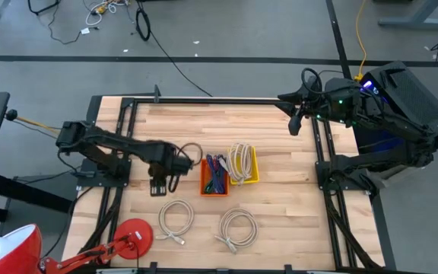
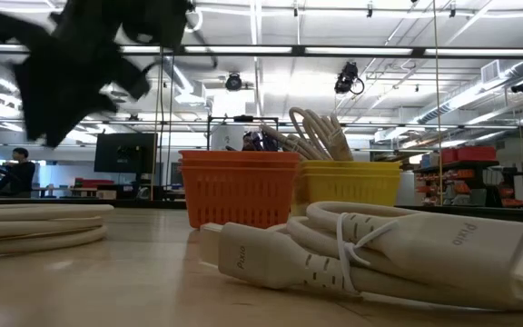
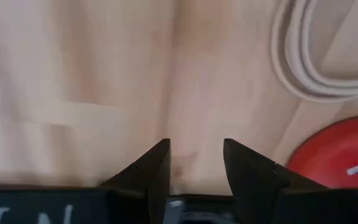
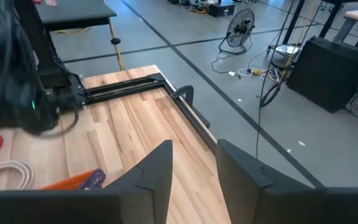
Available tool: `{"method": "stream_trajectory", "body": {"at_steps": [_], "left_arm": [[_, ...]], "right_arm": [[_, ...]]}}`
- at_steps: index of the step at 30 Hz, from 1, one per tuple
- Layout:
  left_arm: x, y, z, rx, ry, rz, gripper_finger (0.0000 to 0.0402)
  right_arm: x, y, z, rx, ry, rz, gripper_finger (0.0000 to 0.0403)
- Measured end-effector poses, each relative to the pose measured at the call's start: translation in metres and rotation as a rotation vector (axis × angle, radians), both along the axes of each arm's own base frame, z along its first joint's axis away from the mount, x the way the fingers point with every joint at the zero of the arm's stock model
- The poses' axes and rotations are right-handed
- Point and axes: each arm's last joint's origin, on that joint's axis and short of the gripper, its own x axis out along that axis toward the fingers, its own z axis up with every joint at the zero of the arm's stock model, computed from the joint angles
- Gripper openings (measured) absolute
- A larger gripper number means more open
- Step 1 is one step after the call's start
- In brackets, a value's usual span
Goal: Pick & Place USB Port
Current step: Put the brown HDMI cable into the yellow basket
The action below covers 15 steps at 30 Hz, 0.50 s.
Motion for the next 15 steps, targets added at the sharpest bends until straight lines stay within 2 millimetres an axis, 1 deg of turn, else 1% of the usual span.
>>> {"method": "stream_trajectory", "body": {"at_steps": [2, 4, 5, 8, 15], "left_arm": [[-0.006, -0.006, -0.02, -0.094, 0.029, 0.019, 0.0161], [-0.008, -0.011, -0.032, -0.201, 0.017, 0.059, 0.0166], [-0.006, -0.014, -0.035, -0.224, -0.004, 0.077, 0.0167], [-0.002, -0.02, -0.039, -0.24, -0.063, 0.091, 0.0171], [0.023, -0.028, -0.036, -0.286, -0.308, 0.185, 0.018]], "right_arm": [[0.002, 0.0, -0.001, 0.019, -0.001, -0.006, 0.0125], [0.004, -0.001, -0.002, 0.023, 0.003, -0.007, 0.0125], [0.005, -0.001, -0.002, 0.023, 0.005, -0.007, 0.0125], [0.008, -0.002, -0.004, 0.024, 0.01, -0.007, 0.0125], [0.016, -0.004, -0.01, 0.029, 0.037, -0.007, 0.0125]]}}
